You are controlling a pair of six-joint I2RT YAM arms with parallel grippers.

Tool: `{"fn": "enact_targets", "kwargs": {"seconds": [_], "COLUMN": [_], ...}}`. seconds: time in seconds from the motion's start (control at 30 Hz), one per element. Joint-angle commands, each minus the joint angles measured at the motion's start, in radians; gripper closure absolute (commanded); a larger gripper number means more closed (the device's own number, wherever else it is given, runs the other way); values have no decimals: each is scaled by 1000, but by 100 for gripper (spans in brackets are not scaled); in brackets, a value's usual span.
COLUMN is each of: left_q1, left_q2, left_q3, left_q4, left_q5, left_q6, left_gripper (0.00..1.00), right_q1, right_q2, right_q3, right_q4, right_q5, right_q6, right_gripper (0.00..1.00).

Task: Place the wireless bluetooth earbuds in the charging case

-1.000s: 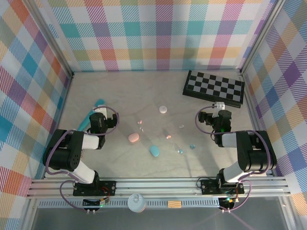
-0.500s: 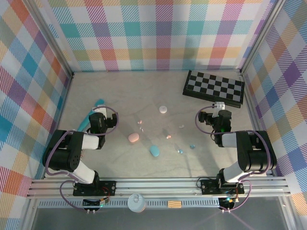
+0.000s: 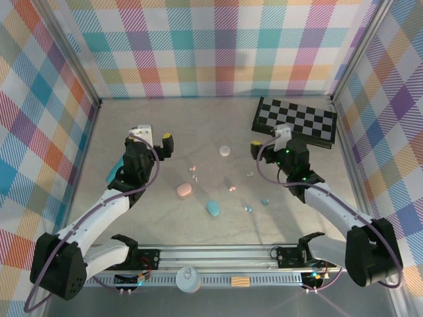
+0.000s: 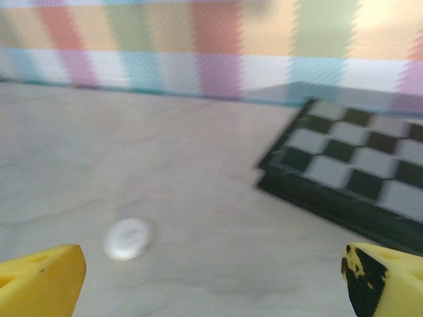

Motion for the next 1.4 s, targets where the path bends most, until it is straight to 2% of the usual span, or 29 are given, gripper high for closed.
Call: {"fn": "enact_targets", "kwargs": {"seconds": [0.0, 0.1, 0.2, 0.33, 0.5, 0.6, 0.67, 0.8, 0.97, 1.37], "left_q1": [-10, -12, -12, -11, -10, -10, -10, -10, -9, -10], "left_q2": [-56, -84, -103, -134, -141, -139, -141, -143, -143, -159], "left_q3": [68, 117, 138, 128, 120, 120, 118, 110, 111, 121], "left_q4": [-266, -402, -492, -516, -553, -557, -562, -569, -587, -623], "left_q5": [131, 215, 238, 233, 217, 219, 220, 217, 220, 217], "left_q6": [-136, -192, -233, -261, -263, -261, -260, -258, -248, -244], "left_gripper": [0, 0, 0, 0, 0, 0, 0, 0, 0, 0], "right_q1": [118, 264, 410, 544, 676, 708, 720, 724, 726, 742], "right_q2": [-43, -63, -65, -18, 91, 171, 228, 332, 424, 546], "right_q3": [27, 46, 45, 65, 79, 108, 135, 190, 248, 324], "right_q4": [-189, -309, -389, -494, -528, -540, -548, -574, -594, -639], "right_q5": [-41, -10, 42, 99, 154, 150, 146, 132, 98, 86], "right_q6": [135, 166, 196, 277, 347, 376, 377, 380, 357, 317], "right_gripper": [1, 1, 1, 1, 1, 0, 3, 17, 29, 40]}}
